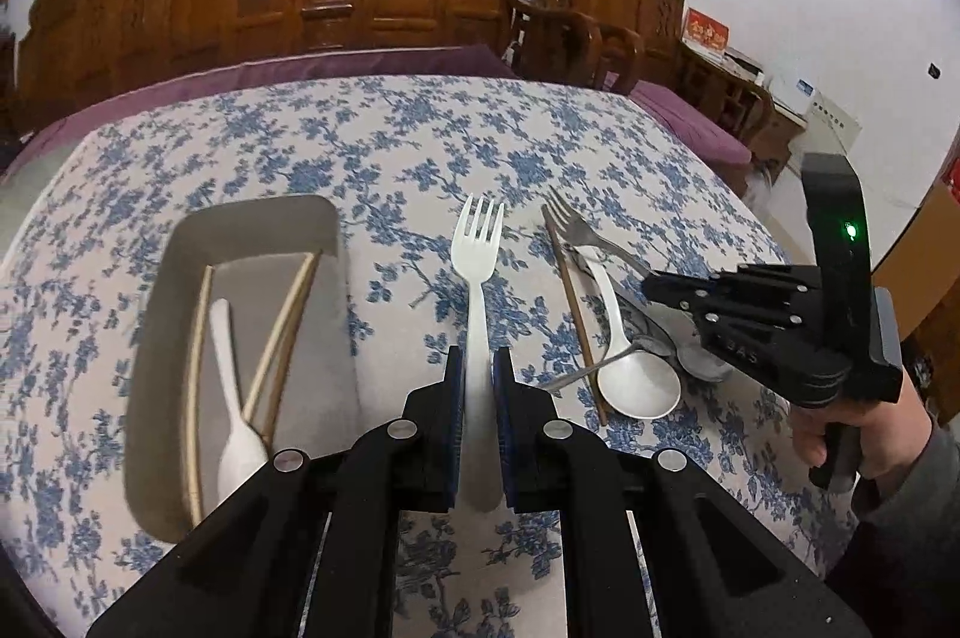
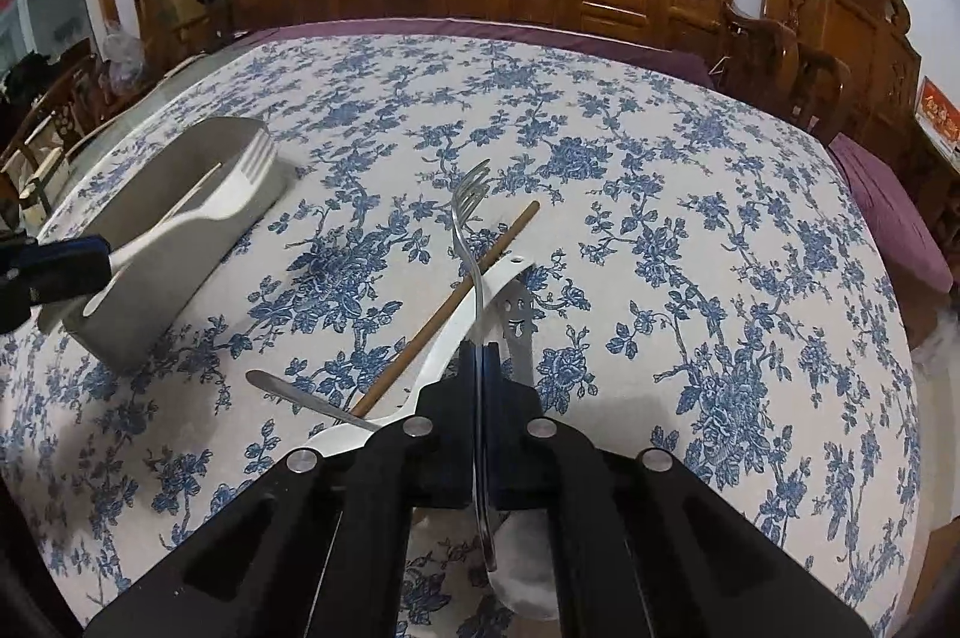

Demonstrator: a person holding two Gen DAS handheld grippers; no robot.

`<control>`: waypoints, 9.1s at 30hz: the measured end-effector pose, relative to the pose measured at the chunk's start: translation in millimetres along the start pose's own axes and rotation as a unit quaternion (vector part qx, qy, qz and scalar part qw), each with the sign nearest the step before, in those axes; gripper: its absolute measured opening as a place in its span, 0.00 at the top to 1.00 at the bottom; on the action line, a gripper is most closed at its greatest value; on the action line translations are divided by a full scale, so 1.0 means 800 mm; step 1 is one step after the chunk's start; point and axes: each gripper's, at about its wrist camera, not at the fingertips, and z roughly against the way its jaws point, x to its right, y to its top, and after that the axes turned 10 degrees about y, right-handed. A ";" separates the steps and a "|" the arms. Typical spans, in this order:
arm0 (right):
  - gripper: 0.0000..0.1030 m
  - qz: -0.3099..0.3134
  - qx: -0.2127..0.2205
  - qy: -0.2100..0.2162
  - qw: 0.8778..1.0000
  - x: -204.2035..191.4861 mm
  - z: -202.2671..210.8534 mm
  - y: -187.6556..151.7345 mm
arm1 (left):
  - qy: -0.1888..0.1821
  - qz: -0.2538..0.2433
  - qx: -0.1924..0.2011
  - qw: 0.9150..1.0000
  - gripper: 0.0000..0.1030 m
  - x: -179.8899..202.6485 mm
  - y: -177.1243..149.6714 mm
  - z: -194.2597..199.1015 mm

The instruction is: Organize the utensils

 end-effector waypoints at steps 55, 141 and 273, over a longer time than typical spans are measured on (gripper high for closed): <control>0.97 0.028 0.000 0.024 0.999 -0.223 -0.013 0.071 | 0.089 0.048 -0.006 0.995 0.72 -0.187 0.032 0.022; 0.55 -0.019 -0.081 -0.034 0.996 -0.033 -0.020 -0.023 | 0.002 -0.079 -0.008 0.997 0.54 0.001 -0.025 0.007; 0.98 -0.081 0.114 0.039 0.989 -0.043 0.082 0.017 | 0.151 0.042 -0.075 0.985 0.98 -0.087 0.011 0.000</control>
